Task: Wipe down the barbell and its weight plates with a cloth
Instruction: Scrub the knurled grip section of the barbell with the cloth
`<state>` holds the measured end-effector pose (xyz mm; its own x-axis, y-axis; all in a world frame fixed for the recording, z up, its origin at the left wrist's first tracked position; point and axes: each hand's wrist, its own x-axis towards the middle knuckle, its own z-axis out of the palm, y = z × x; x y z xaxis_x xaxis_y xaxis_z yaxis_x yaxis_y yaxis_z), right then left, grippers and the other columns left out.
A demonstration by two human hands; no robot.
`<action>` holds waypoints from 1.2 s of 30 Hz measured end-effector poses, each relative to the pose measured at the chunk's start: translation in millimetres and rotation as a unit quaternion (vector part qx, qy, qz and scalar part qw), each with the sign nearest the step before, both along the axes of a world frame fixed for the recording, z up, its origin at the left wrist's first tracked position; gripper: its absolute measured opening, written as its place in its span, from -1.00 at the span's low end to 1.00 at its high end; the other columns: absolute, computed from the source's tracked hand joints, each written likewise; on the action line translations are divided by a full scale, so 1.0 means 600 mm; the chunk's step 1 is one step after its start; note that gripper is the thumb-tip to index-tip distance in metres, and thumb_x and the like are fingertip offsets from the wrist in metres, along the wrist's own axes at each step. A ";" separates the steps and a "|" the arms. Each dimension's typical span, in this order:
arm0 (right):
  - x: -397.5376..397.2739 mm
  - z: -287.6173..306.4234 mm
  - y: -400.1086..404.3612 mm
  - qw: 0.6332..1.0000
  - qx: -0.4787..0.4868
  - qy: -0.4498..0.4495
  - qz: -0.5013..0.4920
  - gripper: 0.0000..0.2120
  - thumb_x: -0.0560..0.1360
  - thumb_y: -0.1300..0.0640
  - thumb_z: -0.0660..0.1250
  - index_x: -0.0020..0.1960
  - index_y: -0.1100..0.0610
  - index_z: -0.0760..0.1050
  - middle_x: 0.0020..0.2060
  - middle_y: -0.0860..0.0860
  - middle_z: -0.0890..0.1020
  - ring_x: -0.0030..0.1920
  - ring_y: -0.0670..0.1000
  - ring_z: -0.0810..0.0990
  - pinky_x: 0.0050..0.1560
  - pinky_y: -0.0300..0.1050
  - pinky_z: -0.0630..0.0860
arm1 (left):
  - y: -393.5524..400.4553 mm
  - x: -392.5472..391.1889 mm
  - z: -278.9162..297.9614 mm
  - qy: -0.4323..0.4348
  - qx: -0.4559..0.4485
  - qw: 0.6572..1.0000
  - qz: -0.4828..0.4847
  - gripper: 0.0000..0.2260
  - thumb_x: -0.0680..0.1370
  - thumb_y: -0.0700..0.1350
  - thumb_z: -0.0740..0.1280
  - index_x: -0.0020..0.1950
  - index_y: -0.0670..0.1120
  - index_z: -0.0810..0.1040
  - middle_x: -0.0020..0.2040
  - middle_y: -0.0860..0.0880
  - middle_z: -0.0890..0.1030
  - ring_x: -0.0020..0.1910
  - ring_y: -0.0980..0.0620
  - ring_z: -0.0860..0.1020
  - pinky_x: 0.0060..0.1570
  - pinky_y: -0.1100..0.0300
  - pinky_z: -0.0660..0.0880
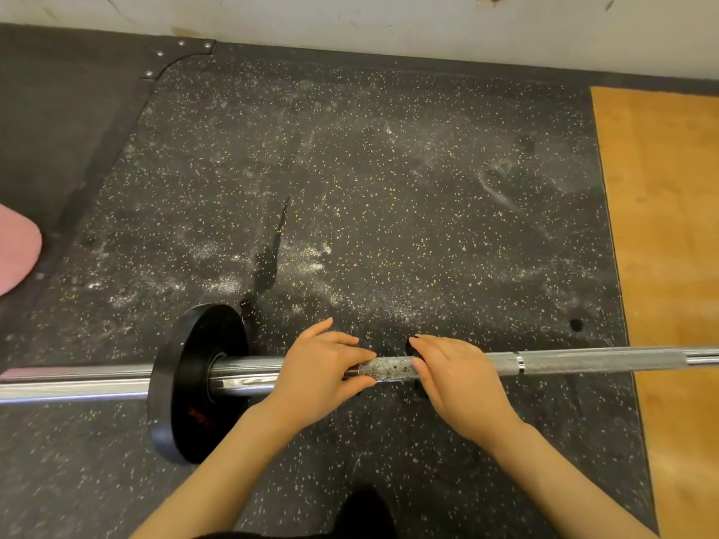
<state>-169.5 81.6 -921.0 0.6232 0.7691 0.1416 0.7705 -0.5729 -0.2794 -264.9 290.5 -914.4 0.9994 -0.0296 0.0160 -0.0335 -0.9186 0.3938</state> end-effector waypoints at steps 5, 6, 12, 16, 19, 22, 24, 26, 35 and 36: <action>-0.007 0.003 -0.002 1.000 0.005 -0.010 0.012 -0.73 0.39 0.19 0.53 0.07 0.22 0.66 -0.03 0.07 0.71 -0.09 0.06 0.70 -0.12 -0.07 0.64 | -0.010 -0.019 -0.005 -0.012 -0.002 1.000 -0.011 -0.66 0.32 0.10 0.57 0.05 0.05 0.70 -0.12 0.16 0.69 -0.11 0.13 0.65 -0.08 0.17 0.54; -0.009 0.003 0.003 1.000 0.012 -0.009 0.013 -0.73 0.39 0.19 0.52 0.08 0.21 0.66 -0.02 0.07 0.71 -0.09 0.06 0.70 -0.11 -0.08 0.63 | -0.011 -0.023 -0.007 -0.020 0.005 1.000 -0.014 -0.66 0.33 0.10 0.57 0.05 0.04 0.69 -0.12 0.17 0.69 -0.10 0.14 0.65 -0.09 0.18 0.53; -0.025 -0.004 0.027 0.998 0.008 0.004 0.066 -0.71 0.41 0.12 0.52 0.10 0.17 0.66 0.00 0.03 0.70 -0.08 0.02 0.70 -0.10 -0.11 0.63 | -0.015 -0.031 -0.013 -0.039 0.020 0.999 -0.018 -0.69 0.37 0.10 0.53 0.05 0.02 0.67 -0.08 0.16 0.68 0.00 0.12 0.63 -0.04 0.17 0.51; -0.010 -0.014 0.000 0.994 -0.010 -0.018 0.112 -0.69 0.46 0.07 0.46 0.14 0.20 0.64 0.00 0.05 0.70 -0.10 0.04 0.69 -0.17 -0.11 0.63 | -0.014 -0.034 -0.016 -0.057 0.027 0.998 -0.014 -0.70 0.36 0.11 0.53 0.02 0.01 0.67 -0.08 0.15 0.67 -0.01 0.11 0.62 -0.06 0.18 0.50; 0.012 -0.016 -0.038 0.992 -0.012 -0.046 0.114 -0.58 0.63 -0.01 0.09 0.13 0.21 0.63 -0.02 0.05 0.70 -0.12 0.03 0.70 -0.19 -0.12 0.62 | -0.015 -0.038 -0.021 -0.080 0.026 0.996 -0.015 -0.72 0.38 0.11 0.49 -0.01 -0.01 0.66 -0.10 0.13 0.67 -0.03 0.10 0.62 -0.07 0.18 0.50; 0.035 -0.016 -0.083 0.992 -0.008 -0.060 0.106 -0.39 0.68 -0.05 -0.13 0.11 0.23 0.64 -0.05 0.07 0.70 -0.14 0.05 0.70 -0.21 -0.10 0.63 | -0.017 -0.044 -0.029 -0.102 0.028 0.994 -0.019 -0.73 0.41 0.11 0.46 -0.01 -0.02 0.66 -0.10 0.12 0.66 -0.04 0.10 0.61 -0.07 0.17 0.49; 0.040 -0.017 -0.089 0.993 -0.020 -0.056 0.100 -0.42 0.67 -0.05 -0.09 0.11 0.24 0.64 -0.05 0.08 0.71 -0.15 0.07 0.70 -0.22 -0.08 0.64 | -0.017 -0.046 -0.034 -0.110 0.034 0.993 -0.022 -0.74 0.45 0.11 0.43 0.00 -0.03 0.66 -0.08 0.12 0.66 -0.03 0.09 0.60 -0.05 0.15 0.50; 0.037 -0.015 -0.078 0.995 -0.024 -0.050 0.088 -0.52 0.62 -0.02 0.03 0.09 0.23 0.64 -0.06 0.07 0.71 -0.17 0.08 0.70 -0.24 -0.07 0.64 | -0.016 -0.046 -0.036 -0.118 0.040 0.992 -0.027 -0.73 0.49 0.12 0.37 0.01 -0.04 0.66 -0.08 0.11 0.66 -0.03 0.08 0.60 -0.05 0.14 0.52; 0.014 -0.014 -0.023 0.992 -0.024 -0.010 0.121 -0.72 0.58 0.08 0.28 0.15 0.25 0.60 -0.04 0.09 0.69 -0.18 0.10 0.68 -0.26 -0.03 0.63 | -0.016 -0.040 -0.021 -0.122 0.045 0.991 -0.031 -0.69 0.49 0.11 0.32 -0.02 -0.08 0.69 -0.11 0.08 0.68 -0.04 0.02 0.64 -0.08 0.12 0.56; 0.017 -0.014 -0.029 0.991 -0.028 -0.019 0.128 -0.67 0.60 0.05 0.21 0.16 0.25 0.60 -0.03 0.09 0.69 -0.17 0.08 0.68 -0.24 -0.05 0.63 | -0.017 -0.041 -0.021 -0.122 0.043 0.991 -0.032 -0.70 0.49 0.11 0.32 -0.02 -0.08 0.69 -0.11 0.08 0.68 -0.04 0.01 0.64 -0.08 0.12 0.56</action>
<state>-159.3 63.9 -929.7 0.4016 0.9086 0.1145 0.9021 -0.3709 -0.2206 -289.2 280.6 -926.8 0.9622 -0.1042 0.2517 -0.1769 -0.9417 0.2863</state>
